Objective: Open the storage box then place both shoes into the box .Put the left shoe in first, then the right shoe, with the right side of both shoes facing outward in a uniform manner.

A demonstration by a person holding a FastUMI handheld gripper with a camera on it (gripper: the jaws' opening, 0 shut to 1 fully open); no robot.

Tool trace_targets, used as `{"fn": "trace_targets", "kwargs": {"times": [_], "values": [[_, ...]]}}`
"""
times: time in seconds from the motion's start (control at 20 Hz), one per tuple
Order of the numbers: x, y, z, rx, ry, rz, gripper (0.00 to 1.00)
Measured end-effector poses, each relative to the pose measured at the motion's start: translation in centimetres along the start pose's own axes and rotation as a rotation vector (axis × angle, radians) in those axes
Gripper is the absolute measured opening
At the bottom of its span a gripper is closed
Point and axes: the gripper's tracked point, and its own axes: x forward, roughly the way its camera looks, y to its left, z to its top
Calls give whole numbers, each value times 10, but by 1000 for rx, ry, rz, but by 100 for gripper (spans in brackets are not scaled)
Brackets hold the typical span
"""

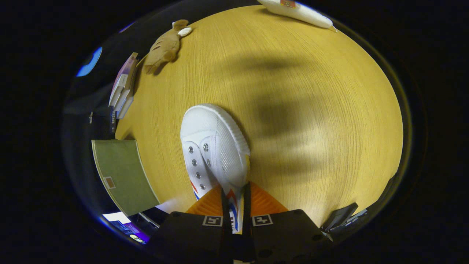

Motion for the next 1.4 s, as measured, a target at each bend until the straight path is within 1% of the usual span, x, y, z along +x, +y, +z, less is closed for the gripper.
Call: {"fn": "trace_targets", "kwargs": {"times": [0.15, 0.35, 0.5, 0.65, 0.8, 1.0, 1.15, 1.25, 1.4], "values": [[-8, 11, 3, 74, -27, 64, 14], [-54, 50, 0, 104, -78, 140, 14], [-81, 94, -2, 61, -120, 168, 14], [-107, 158, -11, 7, -142, 217, 14], [-121, 220, -20, -48, -150, 251, 14], [-121, 295, -38, -121, -142, 273, 14], [-106, 342, -56, -145, -113, 283, 14], [-93, 365, -67, -167, -93, 277, 14], [-70, 388, -81, -195, -59, 247, 14]]}}
